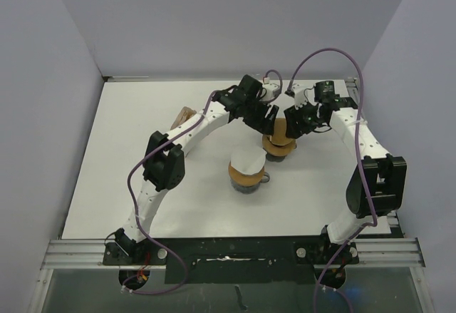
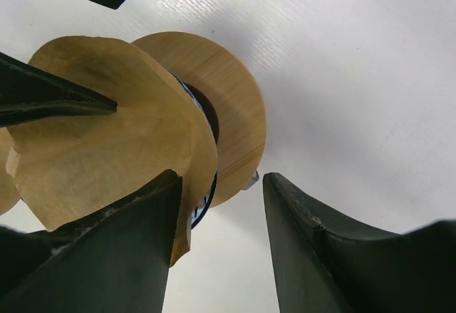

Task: Place the coffee filter in the dripper
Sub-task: Place the coffee filter in the coffee dripper.

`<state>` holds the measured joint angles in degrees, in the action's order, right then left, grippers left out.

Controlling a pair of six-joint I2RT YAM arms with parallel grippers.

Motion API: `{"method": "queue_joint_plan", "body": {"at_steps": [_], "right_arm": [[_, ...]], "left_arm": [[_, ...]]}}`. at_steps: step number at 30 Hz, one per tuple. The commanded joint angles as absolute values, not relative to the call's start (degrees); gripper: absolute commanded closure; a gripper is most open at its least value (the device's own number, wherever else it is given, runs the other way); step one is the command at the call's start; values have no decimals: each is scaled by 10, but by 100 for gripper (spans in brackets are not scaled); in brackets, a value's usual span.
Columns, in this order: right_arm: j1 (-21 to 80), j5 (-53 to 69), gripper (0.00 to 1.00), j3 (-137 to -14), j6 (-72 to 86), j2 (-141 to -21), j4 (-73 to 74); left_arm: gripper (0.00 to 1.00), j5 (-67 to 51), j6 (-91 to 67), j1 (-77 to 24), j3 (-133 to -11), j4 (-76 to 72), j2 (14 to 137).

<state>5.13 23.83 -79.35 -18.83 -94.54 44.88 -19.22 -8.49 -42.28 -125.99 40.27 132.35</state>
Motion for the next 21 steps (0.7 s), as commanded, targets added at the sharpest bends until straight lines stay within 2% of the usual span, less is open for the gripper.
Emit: {"method": "queue_joint_plan", "body": {"at_steps": [1,21], "right_arm": [[38,261,50,-825,-190,-947,460],[30,307,48,-861,-191,-950,490]], "left_arm": [[40,-189,-75,-421,-1300,405,1319],[34,-218,-84,-414,-1313,400,1292]]}}
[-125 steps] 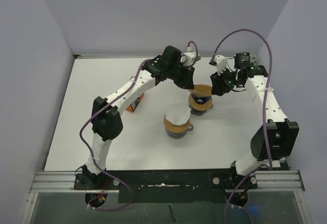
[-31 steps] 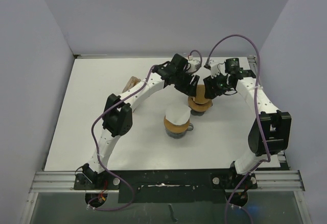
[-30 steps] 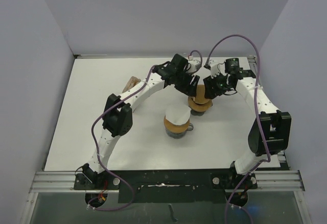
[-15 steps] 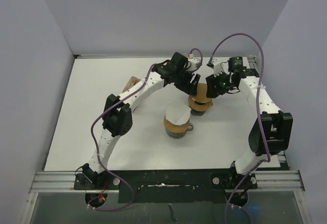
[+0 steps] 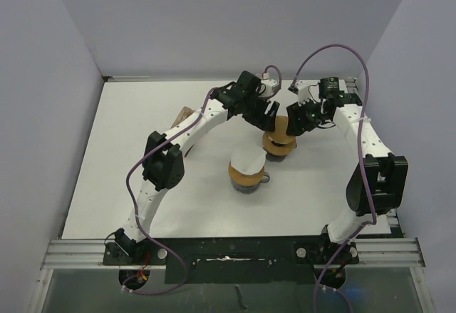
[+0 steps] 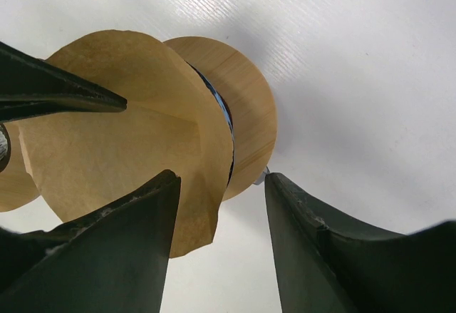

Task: Place the coffee filter in the dripper
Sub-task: Place the coffee filter in the coffee dripper, then reset both arms

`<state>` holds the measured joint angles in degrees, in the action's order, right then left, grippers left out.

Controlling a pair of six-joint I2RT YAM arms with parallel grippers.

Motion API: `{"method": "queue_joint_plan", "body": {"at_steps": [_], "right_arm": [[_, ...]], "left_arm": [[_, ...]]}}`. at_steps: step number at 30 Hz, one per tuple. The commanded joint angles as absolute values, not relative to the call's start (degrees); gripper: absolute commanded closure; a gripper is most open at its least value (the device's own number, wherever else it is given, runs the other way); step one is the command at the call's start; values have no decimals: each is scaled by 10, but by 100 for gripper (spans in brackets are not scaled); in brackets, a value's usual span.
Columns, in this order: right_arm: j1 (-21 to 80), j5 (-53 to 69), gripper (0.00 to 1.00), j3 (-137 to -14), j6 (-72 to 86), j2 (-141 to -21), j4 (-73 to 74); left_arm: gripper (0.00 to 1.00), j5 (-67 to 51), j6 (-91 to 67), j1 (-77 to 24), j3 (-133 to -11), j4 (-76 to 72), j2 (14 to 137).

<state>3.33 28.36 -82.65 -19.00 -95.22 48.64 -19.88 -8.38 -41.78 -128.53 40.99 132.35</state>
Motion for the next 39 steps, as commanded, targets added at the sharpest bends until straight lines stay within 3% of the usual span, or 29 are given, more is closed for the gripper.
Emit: {"method": "queue_joint_plan", "body": {"at_steps": [1,14,25,31,39], "right_arm": [[30,309,48,-864,-192,-949,493],[19,327,43,-897,-194,-932,505],[-43,359,29,-964,-190,-914,520],[-80,293,15,-985,-188,-913,495],[-121,232,3,-1002,-164,-943,448]], "left_arm": [[34,-221,-84,-414,-1315,400,1291],[32,-237,-62,-401,-1318,407,1246],[29,-191,-2,-356,-1281,397,1152],[24,-115,27,-302,-1196,336,1075],[3,60,73,-246,-953,157,929]]}}
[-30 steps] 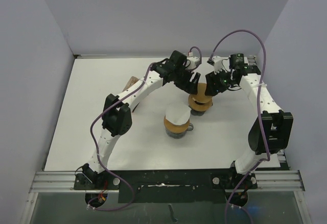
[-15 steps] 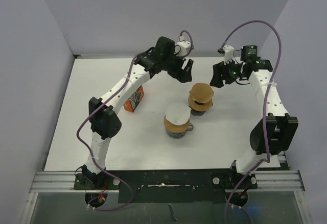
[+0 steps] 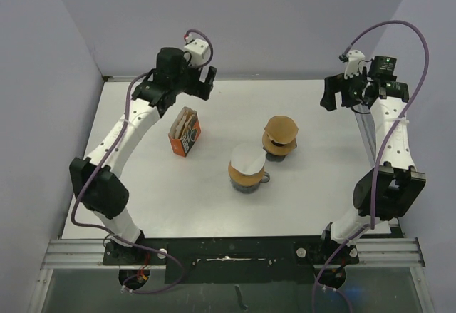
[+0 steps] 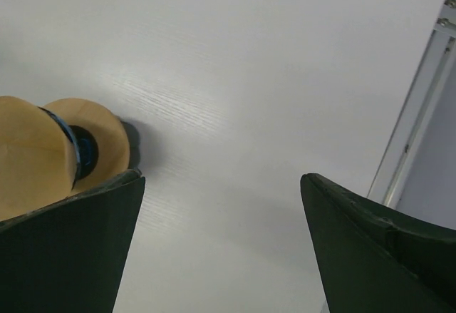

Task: Place the coffee filter in the dripper
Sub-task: Reset both arms

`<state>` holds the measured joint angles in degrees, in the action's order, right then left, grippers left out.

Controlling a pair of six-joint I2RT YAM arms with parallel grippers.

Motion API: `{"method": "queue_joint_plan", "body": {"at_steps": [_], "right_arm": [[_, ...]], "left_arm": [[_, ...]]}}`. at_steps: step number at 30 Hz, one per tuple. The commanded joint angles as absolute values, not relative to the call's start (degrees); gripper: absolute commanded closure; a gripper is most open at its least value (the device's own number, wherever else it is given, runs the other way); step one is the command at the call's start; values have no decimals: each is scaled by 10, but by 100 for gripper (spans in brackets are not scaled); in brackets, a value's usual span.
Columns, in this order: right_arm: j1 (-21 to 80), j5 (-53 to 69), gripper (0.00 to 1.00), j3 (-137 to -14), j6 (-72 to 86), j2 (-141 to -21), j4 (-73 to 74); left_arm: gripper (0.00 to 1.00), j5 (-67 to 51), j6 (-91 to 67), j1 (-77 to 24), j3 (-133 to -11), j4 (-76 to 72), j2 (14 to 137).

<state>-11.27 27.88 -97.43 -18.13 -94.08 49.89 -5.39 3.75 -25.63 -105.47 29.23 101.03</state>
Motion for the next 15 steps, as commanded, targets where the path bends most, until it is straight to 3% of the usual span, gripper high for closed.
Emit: {"method": "queue_joint_plan", "body": {"at_steps": [1,7,15], "right_arm": [[-120,222,3,-1002,-159,-946,439],[-122,166,2,-978,-111,-953,358],[-126,170,2,-899,-120,-917,288]], "left_arm": [[2,84,79,-245,-918,130,910],[2,165,84,-220,-818,50,841],[2,104,40,-134,-783,63,799]]}}
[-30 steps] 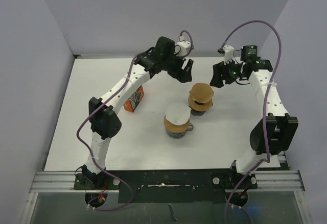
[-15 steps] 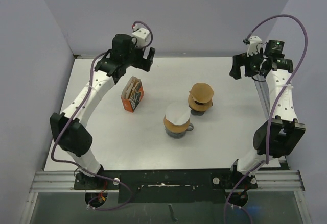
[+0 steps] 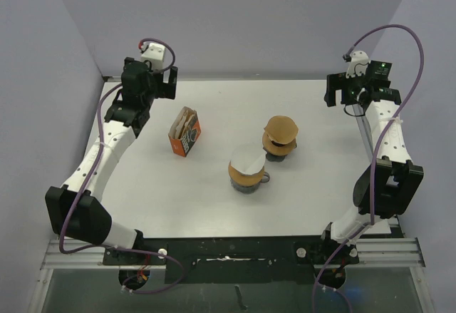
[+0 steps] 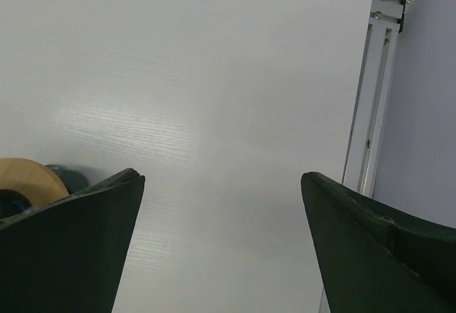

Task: Place the coffee filter in the dripper
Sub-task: Reset both arms

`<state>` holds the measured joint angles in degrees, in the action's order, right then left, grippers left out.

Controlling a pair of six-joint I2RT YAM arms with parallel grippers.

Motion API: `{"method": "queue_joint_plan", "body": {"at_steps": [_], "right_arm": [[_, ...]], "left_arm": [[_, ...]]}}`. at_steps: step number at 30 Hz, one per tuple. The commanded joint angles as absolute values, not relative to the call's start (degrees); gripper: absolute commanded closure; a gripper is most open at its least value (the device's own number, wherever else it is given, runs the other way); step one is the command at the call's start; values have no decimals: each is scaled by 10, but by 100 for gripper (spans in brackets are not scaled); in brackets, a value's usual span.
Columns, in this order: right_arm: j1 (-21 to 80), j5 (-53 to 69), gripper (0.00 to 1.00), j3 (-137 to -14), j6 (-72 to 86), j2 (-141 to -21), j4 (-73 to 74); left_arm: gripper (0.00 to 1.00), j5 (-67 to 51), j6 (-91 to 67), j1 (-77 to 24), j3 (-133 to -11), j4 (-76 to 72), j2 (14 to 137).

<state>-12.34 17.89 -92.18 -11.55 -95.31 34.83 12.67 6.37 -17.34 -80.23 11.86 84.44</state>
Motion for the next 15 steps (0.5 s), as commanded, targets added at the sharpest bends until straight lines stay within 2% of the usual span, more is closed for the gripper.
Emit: {"method": "queue_joint_plan", "body": {"at_steps": [1,6,15], "right_arm": [[-127,172,2,-891,-126,-913,287],[-143,168,2,-838,-118,-888,275],[-178,147,2,-676,-86,-778,188]], "left_arm": [[2,94,35,-126,-772,59,793],[2,27,0,-86,-711,44,757],[2,7,15,-79,-598,-21,637]]}}
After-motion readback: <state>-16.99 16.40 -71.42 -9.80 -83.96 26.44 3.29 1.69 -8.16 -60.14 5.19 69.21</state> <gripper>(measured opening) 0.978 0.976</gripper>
